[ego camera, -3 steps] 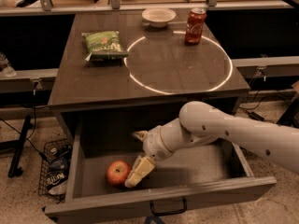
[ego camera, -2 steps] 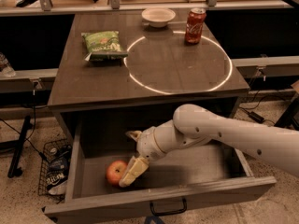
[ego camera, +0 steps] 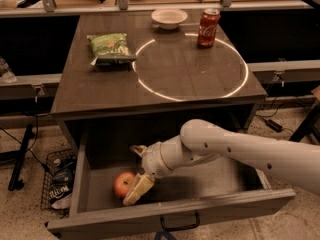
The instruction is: Pick apple from top drawer and place on counter
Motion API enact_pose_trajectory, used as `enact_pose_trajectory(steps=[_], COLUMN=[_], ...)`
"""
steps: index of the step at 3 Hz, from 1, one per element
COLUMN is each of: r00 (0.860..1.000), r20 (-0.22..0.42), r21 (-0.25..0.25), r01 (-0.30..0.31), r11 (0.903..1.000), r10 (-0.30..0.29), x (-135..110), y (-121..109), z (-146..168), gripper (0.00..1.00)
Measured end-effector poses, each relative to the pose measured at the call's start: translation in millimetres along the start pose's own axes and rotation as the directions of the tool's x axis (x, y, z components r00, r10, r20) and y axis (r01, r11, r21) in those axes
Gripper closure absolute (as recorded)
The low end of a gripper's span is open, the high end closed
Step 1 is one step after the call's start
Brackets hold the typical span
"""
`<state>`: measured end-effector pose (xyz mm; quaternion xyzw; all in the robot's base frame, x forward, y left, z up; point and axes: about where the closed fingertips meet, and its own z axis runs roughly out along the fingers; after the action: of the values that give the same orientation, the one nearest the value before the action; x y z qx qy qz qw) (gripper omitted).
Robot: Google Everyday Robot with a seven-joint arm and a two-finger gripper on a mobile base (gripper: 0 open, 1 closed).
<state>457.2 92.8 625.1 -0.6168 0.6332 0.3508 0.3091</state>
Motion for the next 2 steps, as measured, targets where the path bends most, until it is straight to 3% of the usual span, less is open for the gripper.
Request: enact_pose_trajectory(steps=[2], r00=[0.999], r20=[0.037], r21=[-0.004], r01=[0.006], r11=[1.0000], r10=[-0.006], x=[-9.0], y=[13.1], z=[-8.8], gripper=[0.46])
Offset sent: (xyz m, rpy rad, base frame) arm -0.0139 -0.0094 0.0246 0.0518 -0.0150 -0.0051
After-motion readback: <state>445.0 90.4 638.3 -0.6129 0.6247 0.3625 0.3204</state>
